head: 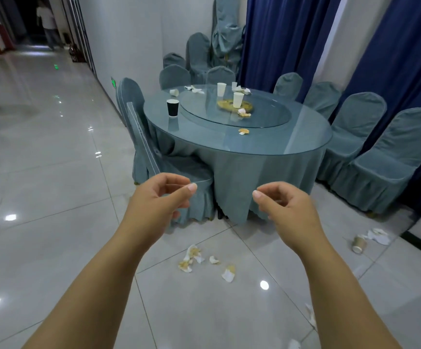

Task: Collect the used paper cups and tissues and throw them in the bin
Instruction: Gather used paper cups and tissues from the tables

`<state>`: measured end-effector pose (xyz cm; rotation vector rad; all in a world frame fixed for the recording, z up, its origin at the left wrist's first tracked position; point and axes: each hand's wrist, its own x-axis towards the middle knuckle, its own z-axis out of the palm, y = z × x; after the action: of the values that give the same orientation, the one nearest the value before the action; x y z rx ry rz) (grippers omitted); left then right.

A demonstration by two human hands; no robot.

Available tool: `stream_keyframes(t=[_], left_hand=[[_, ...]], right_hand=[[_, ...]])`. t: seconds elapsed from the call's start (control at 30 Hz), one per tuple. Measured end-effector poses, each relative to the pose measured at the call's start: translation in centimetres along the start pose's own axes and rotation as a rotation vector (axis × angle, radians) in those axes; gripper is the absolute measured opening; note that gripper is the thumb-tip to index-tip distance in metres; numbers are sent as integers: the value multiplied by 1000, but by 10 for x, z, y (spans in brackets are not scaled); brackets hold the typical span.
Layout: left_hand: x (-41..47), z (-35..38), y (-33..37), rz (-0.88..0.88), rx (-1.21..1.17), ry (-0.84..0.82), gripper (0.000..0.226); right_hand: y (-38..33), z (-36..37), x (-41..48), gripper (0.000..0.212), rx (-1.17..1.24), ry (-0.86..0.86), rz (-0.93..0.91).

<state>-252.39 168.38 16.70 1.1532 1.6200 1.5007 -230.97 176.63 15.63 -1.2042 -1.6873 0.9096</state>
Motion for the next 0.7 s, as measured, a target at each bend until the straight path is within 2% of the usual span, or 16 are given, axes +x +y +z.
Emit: stream_keyframes(t=[0.17,0.37,0.7], left_hand=[[111,-3,-24,-19,-26,4,11],[245,9,-39,-66,-50,-88,13],[413,86,-65,-149,-60,-240,12]], right_hand=[[19,46,98,4,-2,9,24],[33,85,206,6,-34,61,91],[84,77,345,9,-104,134,231]])
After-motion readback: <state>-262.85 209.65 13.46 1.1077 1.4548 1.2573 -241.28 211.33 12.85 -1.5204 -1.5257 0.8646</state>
